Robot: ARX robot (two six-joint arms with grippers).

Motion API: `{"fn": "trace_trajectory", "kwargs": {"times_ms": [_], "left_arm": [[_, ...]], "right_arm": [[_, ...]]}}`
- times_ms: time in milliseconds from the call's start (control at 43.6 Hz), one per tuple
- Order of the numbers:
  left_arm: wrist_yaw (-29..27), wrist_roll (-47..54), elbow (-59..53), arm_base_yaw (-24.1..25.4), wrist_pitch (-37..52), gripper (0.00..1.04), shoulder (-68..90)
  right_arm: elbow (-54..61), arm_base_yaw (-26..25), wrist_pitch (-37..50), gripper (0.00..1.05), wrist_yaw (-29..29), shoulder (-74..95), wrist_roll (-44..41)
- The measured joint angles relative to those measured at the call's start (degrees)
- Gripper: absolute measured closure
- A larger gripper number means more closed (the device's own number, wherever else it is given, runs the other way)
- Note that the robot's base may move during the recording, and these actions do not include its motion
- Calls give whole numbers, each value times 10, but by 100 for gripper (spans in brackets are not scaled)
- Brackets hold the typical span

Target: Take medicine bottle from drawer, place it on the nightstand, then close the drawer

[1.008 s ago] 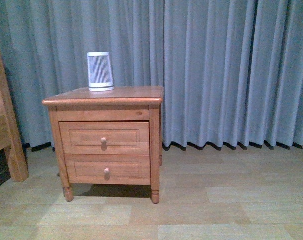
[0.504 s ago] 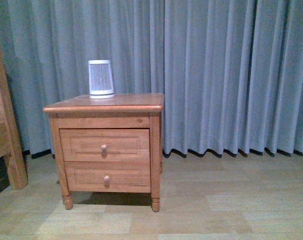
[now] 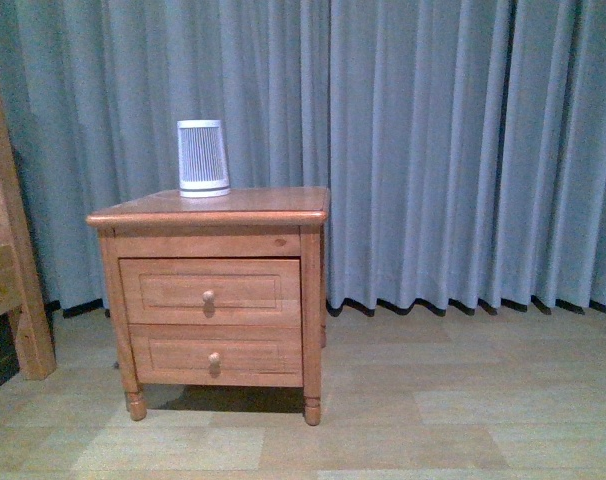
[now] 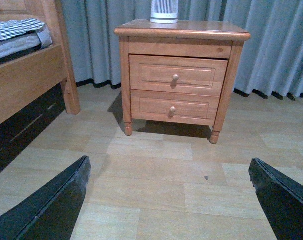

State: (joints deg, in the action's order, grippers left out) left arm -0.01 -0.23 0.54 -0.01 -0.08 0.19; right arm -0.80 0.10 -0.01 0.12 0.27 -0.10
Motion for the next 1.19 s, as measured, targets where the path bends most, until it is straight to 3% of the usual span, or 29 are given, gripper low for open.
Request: {"fn": "trace_trajectory", "kwargs": {"times_ms": [1192], "left_arm": [[0,0,0,0,0,7,0]], "right_arm": [[0,0,0,7,0,0,0]]}}
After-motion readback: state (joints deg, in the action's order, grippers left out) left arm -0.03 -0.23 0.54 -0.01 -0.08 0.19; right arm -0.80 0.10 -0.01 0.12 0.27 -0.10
